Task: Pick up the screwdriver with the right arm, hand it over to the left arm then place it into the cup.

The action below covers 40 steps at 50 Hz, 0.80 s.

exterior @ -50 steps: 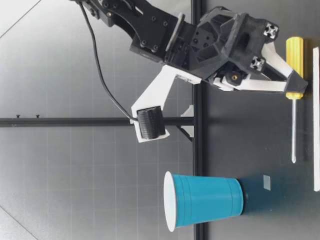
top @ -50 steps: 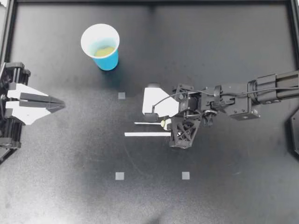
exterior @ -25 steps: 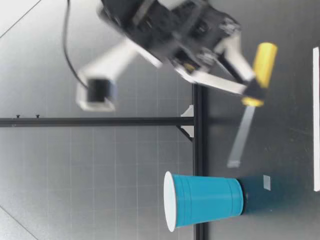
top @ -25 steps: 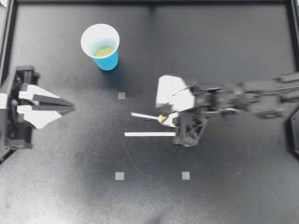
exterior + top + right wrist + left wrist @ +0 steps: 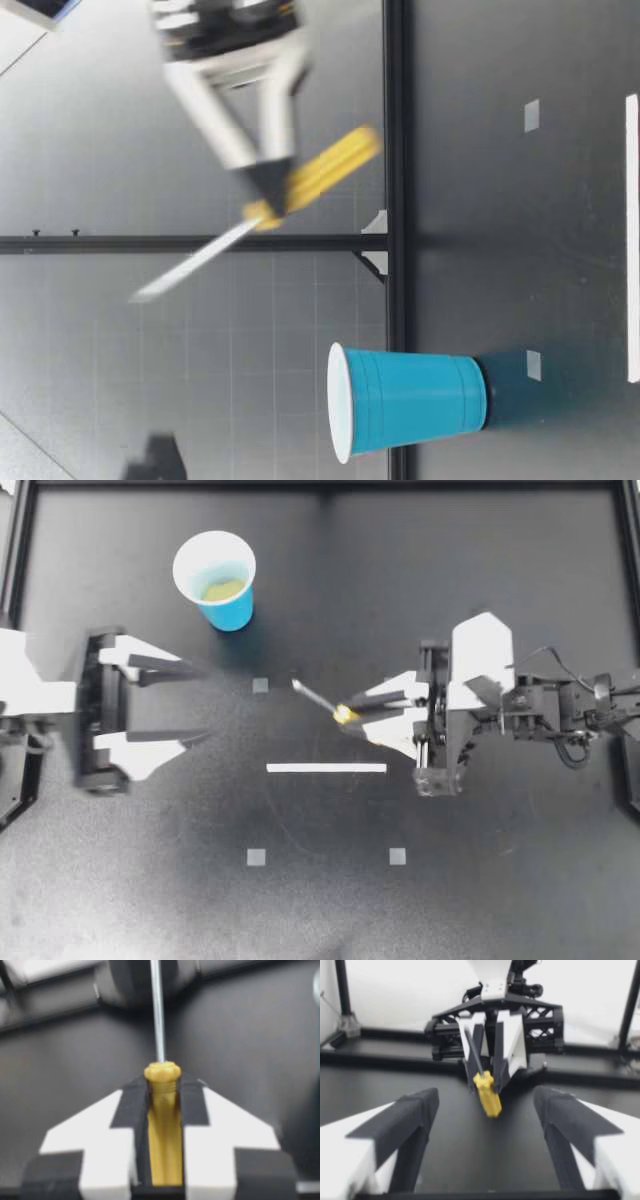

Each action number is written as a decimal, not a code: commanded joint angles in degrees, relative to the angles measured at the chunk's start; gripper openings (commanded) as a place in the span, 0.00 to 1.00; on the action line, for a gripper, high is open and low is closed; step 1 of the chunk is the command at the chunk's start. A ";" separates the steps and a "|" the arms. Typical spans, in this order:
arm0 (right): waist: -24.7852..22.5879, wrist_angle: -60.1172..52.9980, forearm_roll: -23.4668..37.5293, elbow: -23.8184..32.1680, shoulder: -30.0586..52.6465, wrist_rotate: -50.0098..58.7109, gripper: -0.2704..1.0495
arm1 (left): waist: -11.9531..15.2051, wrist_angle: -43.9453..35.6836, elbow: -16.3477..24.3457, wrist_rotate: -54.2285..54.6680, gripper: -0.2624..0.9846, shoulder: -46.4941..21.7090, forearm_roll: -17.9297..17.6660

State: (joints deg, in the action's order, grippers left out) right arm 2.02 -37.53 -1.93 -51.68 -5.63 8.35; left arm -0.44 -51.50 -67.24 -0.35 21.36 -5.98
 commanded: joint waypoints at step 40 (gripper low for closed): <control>-0.09 -4.75 0.62 10.99 6.59 -5.63 0.25 | -0.18 -9.05 9.14 0.35 0.48 -10.11 -0.09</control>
State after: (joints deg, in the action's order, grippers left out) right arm 2.02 -41.48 -1.41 -42.10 1.67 2.81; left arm -0.53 -59.94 -59.06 -0.09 10.72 -5.98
